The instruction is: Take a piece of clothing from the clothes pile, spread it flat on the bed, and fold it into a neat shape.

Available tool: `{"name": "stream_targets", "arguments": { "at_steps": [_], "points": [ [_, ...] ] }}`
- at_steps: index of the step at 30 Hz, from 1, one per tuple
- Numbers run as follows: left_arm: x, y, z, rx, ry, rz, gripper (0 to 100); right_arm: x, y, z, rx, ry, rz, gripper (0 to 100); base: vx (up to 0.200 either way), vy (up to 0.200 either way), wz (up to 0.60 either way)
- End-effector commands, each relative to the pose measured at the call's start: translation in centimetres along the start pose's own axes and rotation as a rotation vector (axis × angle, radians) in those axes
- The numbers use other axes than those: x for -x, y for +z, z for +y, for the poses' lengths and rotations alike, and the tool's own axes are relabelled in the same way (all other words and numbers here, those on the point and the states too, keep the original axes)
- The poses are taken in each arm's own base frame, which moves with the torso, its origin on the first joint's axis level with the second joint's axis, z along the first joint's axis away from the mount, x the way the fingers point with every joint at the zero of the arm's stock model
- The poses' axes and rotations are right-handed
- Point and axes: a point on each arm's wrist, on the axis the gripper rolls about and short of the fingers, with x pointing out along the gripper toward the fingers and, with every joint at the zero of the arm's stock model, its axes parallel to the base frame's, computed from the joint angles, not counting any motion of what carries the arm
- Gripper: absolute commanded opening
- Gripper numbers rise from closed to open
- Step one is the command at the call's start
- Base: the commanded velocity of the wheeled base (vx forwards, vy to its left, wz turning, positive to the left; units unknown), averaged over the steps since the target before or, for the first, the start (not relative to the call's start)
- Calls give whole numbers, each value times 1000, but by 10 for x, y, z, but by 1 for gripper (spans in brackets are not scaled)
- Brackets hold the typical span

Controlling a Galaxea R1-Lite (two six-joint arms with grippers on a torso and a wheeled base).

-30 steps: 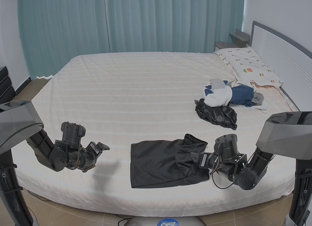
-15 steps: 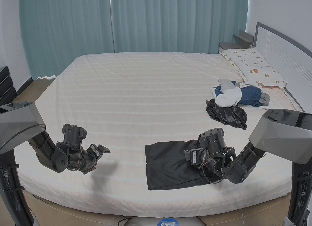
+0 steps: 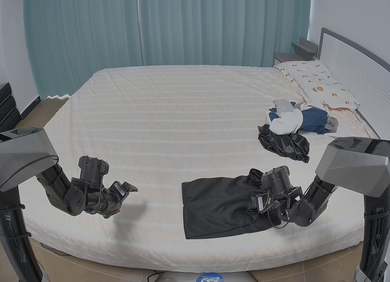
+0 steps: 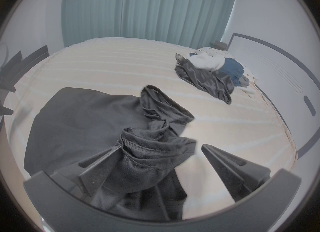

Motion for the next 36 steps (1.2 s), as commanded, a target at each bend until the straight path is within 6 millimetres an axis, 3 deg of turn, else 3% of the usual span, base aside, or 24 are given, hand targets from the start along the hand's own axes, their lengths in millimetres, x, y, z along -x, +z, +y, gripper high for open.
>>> {"name": "stream_targets", "arguments": {
  "at_steps": [1, 2, 4, 9, 16, 20, 23, 26, 31, 36],
  "points": [
    [-1, -1, 1, 0, 4, 4, 100, 8, 0, -26, -31, -20, 24, 100, 0, 0, 0],
    [-2, -1, 1, 0, 5, 5, 100, 25, -7, -43, -47, 15, 61, 100, 0, 0, 0],
    [-2, -1, 1, -2, 5, 5, 100, 36, -16, -54, -49, 29, 93, 100, 0, 0, 0],
    [-2, -1, 1, 0, 5, 5, 100, 45, -40, -83, -87, 14, 190, 100, 0, 0, 0],
    [-2, -1, 1, -1, 5, 4, 100, 52, -43, -111, -183, 64, 200, 100, 0, 0, 0],
    [-2, -1, 1, -1, 4, 6, 100, 60, -32, -122, -236, 109, 150, 100, 0, 0, 0],
    [-2, -1, 1, -1, 5, 4, 100, 62, -24, -121, -276, 165, 121, 100, 0, 0, 0],
    [-2, -1, 1, -1, 5, 4, 100, 57, -17, -107, -335, 256, 123, 100, 0, 0, 0],
    [-2, -1, 1, 0, 5, 4, 100, 39, -18, -86, -432, 298, 168, 100, 0, 0, 0],
    [-2, -1, 1, -1, 5, 4, 100, 24, -23, -79, -472, 350, 222, 100, 0, 0, 0]
  ]
}}
